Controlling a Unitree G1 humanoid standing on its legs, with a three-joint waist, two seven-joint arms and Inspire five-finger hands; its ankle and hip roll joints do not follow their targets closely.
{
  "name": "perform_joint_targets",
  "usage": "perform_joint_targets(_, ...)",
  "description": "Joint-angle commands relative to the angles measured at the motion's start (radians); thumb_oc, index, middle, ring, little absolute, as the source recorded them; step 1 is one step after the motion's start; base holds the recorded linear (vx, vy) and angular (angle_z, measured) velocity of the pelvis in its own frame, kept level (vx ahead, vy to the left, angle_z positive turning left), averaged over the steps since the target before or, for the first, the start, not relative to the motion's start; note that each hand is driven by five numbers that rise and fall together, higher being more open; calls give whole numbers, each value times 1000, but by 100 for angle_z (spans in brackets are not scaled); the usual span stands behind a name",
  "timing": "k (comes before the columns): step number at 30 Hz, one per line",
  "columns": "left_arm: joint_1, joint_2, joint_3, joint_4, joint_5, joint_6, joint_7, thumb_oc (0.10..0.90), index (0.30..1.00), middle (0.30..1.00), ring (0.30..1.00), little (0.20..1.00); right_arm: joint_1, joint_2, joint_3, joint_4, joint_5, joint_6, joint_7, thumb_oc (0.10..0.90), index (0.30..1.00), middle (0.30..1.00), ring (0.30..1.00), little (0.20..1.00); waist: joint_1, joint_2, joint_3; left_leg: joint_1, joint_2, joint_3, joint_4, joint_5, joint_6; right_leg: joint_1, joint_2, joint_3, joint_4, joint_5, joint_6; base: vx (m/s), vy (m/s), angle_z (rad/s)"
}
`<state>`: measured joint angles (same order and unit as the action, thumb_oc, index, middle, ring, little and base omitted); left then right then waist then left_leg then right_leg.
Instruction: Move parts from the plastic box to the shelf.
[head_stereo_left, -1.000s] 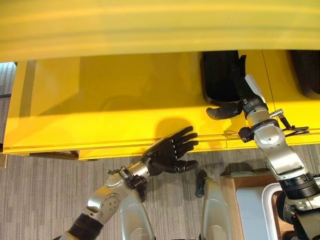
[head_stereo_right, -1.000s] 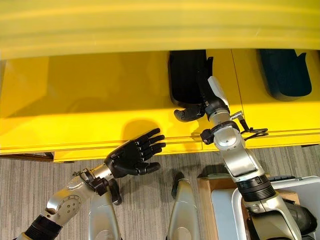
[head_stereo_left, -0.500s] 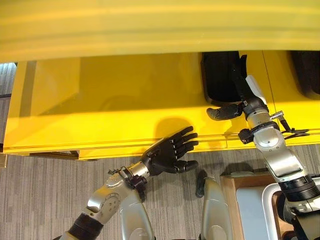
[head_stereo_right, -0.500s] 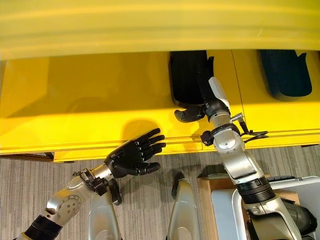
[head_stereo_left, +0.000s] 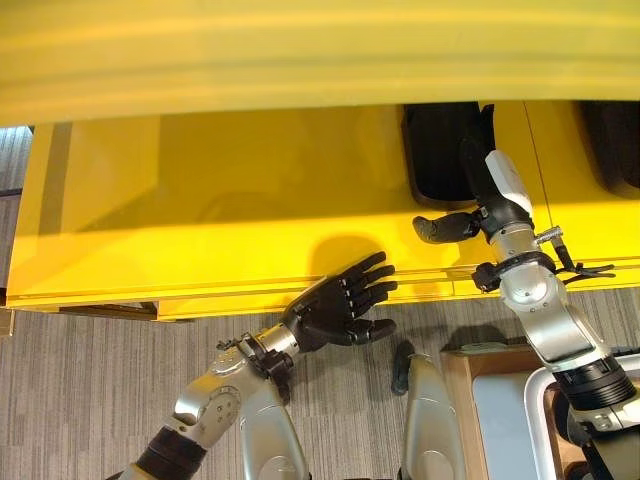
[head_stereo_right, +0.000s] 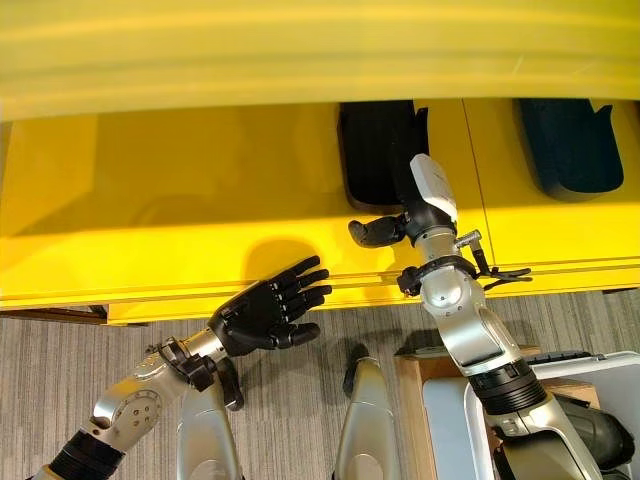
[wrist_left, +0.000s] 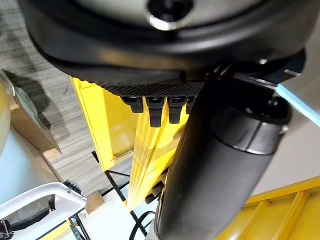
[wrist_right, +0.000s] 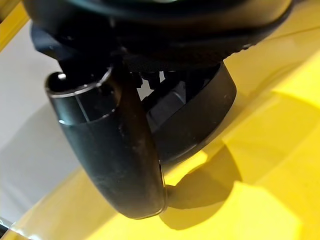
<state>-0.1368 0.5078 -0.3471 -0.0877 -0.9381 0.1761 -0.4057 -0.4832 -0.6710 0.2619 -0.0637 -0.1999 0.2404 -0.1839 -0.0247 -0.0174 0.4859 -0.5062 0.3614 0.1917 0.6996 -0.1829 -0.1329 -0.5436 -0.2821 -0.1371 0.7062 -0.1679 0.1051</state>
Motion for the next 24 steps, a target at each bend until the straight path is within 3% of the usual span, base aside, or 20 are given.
perform_joint_targets(1, -22, -6, 57, -102, -72, -57, -54, 900, 1000, 1000, 1000, 1000, -12, -55, -17, 49, -119, -2, -54, 900, 1000, 1000, 1000, 1000, -6, 17, -32, 68, -32, 66, -67, -42, 48, 49, -5, -29, 176, -182, -9, 0, 0, 0)
perform_joint_targets(16, -20, 2, 50, -108, -77, -58, -55, 900, 1000, 1000, 1000, 1000, -21, -53, -9, 21, -127, -28, -80, 900, 1000, 1000, 1000, 1000, -7, 20, -36, 59, -30, 62, -45, -57, 48, 42, -11, -27, 199, -195, -8, 0, 0, 0)
perform_joint_targets(24, -13, -8, 57, -104, -71, -73, -17, 900, 1000, 1000, 1000, 1000, -10, -36, -29, -20, -149, -79, -204, 900, 1000, 1000, 1000, 1000, -10, 23, -36, 60, -26, 61, -43, -58, 47, 41, -10, -27, 203, -199, -6, 0, 0, 0)
